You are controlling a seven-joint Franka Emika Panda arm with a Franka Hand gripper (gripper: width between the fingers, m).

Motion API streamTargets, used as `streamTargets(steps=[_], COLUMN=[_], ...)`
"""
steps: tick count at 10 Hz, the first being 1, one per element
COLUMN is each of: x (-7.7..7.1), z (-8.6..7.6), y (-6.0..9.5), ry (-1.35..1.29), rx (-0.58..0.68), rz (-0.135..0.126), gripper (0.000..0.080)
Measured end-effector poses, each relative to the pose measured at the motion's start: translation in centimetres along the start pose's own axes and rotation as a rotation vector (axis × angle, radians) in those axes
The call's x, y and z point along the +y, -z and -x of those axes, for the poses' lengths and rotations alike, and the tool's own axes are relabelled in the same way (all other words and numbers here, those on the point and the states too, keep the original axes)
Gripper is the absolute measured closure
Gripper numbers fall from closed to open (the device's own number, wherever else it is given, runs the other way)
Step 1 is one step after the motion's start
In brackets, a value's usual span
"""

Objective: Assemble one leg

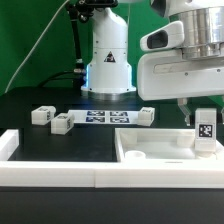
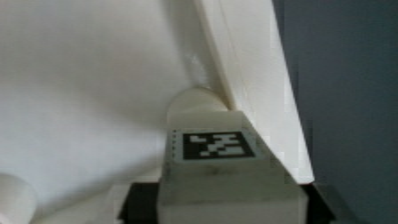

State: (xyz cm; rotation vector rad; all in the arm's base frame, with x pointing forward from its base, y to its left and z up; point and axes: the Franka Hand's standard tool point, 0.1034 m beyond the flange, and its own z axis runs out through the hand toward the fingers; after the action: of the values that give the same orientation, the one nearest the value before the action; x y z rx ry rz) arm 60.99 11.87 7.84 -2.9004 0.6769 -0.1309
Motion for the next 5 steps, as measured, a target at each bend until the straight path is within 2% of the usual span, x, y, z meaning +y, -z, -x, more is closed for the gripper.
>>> streamTargets(steps=[3,5], x=[-0.37,-0.39], z=[0.36,0.36], y=[-0.15,-0.18], ry=[-0.310,-0.514], rx=[0.004,-0.007], rz=[0.006,-0.010], gripper=[0.0502,0.0502])
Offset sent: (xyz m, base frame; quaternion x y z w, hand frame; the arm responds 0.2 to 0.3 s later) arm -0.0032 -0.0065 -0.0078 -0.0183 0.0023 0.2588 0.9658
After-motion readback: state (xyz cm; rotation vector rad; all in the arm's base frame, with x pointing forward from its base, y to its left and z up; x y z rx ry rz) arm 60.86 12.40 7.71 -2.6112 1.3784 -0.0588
